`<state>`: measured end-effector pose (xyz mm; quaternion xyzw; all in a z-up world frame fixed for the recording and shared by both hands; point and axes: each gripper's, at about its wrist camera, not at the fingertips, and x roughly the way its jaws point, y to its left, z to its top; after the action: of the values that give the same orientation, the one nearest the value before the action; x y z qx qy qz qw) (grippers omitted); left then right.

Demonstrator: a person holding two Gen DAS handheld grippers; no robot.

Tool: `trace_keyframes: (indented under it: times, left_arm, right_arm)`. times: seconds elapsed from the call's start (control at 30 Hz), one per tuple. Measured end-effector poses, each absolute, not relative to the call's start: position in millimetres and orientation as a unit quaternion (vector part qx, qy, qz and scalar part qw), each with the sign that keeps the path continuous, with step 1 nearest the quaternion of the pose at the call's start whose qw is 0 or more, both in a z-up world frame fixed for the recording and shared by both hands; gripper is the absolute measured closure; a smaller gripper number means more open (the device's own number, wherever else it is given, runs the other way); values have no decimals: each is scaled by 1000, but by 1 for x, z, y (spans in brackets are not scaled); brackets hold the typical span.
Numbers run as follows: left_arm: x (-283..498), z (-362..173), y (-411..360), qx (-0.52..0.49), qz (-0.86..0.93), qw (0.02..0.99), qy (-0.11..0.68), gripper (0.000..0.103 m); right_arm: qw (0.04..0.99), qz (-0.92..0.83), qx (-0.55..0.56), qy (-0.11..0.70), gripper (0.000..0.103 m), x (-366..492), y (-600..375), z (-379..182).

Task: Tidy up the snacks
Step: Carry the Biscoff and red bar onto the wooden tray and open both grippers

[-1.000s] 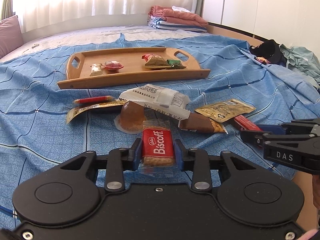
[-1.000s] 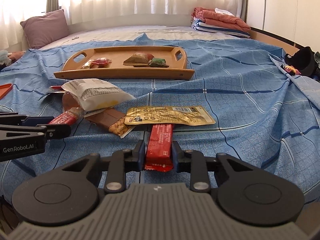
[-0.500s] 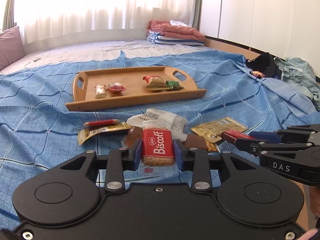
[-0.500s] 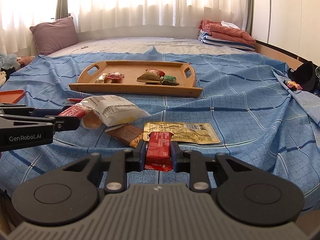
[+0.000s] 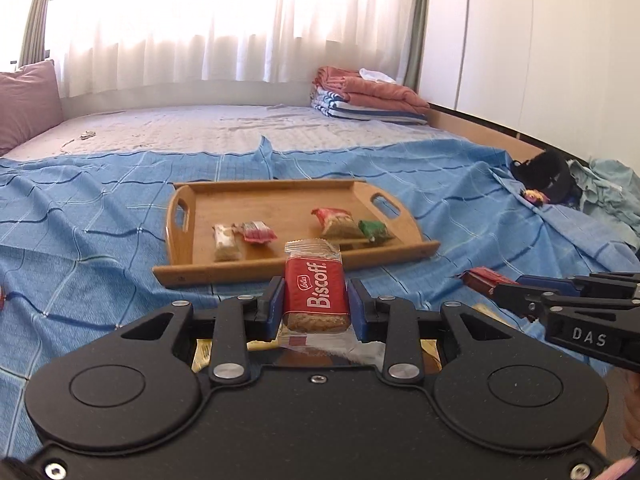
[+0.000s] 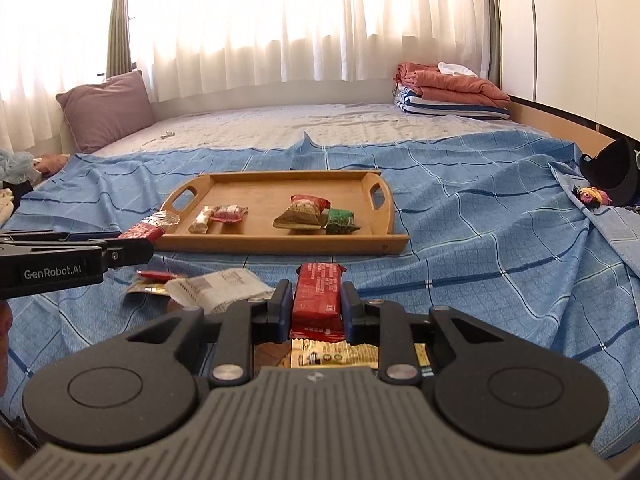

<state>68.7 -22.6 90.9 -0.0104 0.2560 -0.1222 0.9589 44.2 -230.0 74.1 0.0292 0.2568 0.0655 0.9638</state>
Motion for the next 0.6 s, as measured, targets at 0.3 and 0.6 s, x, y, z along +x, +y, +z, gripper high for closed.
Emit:
trace_keyframes:
  times: [0.3,0.6]
  left_arm:
    - [136,116,1,-31,-94,960,261,71]
    - [229,121,22,-58,-70,953,288,71]
  right_arm:
    - [962,63,71,254,74,111,-242,100]
    - [945,49,129,296,74,208,-256,104]
